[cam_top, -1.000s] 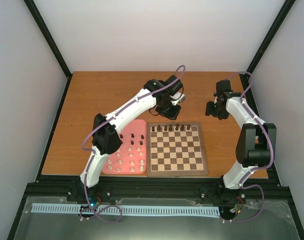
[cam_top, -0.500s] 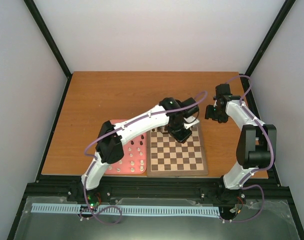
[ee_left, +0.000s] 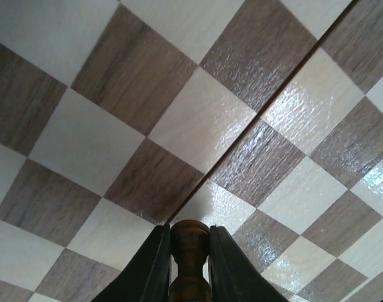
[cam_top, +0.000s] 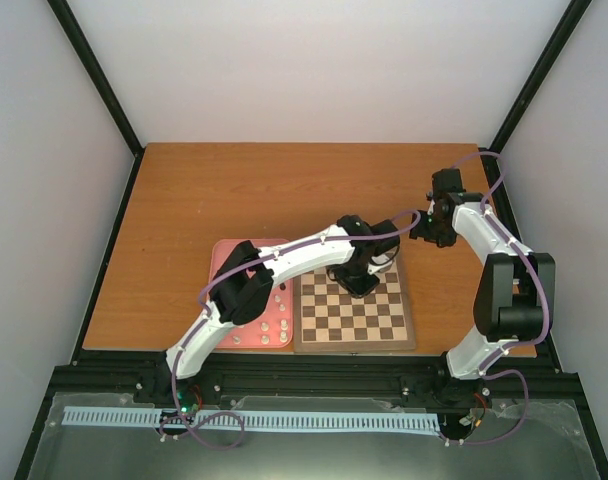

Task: Set up the chess pieces on the board
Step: Place the chess piece on the chessboard.

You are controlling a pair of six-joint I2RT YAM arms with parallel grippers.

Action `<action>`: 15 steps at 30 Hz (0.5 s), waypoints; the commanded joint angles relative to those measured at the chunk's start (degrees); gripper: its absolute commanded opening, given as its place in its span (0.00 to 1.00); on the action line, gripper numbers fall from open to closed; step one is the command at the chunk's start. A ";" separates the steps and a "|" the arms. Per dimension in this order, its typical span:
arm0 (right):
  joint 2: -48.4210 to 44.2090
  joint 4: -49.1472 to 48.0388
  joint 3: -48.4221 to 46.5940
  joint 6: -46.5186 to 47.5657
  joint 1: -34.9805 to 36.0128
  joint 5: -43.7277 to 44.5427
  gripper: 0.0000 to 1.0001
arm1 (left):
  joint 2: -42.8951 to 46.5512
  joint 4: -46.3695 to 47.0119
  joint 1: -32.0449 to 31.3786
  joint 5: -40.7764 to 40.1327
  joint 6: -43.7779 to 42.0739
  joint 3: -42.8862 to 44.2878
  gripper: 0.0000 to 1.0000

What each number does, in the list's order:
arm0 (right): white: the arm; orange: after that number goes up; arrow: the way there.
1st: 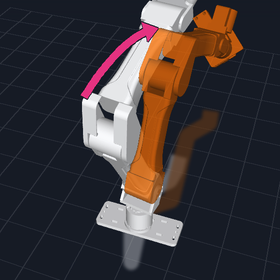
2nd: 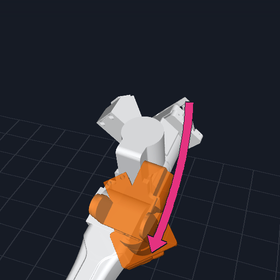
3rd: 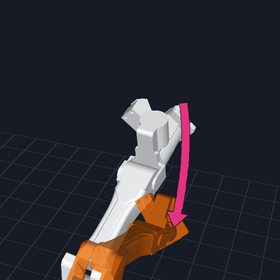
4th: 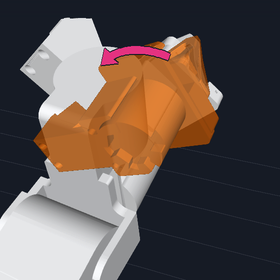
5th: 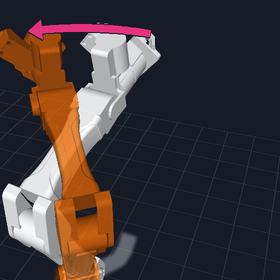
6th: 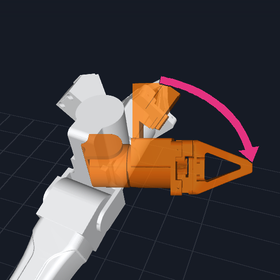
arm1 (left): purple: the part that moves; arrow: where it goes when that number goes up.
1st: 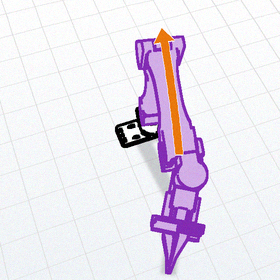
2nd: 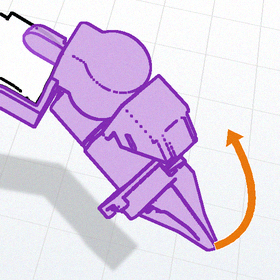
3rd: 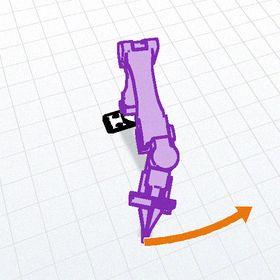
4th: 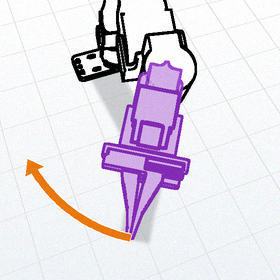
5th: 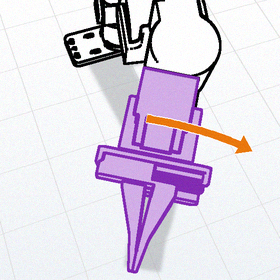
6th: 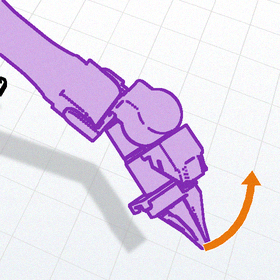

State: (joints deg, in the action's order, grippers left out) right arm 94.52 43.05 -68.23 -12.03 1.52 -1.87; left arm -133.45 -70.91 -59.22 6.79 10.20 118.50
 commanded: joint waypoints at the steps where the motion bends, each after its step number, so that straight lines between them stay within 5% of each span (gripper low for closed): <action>1: -1.73 -0.38 0.71 -0.48 -0.37 -0.02 0.61 | -0.04 2.72 -0.19 -1.41 -1.44 0.90 0.20; 15: -2.10 -0.42 1.36 -0.44 -0.37 -0.06 0.61 | 0.37 0.92 -0.19 -1.18 -3.23 2.74 0.43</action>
State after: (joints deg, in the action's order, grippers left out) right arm 94.41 43.03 -67.29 -12.03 1.52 -2.17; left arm -133.56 -68.88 -59.22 5.93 8.40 118.48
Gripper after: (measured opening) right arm 0.610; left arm 0.406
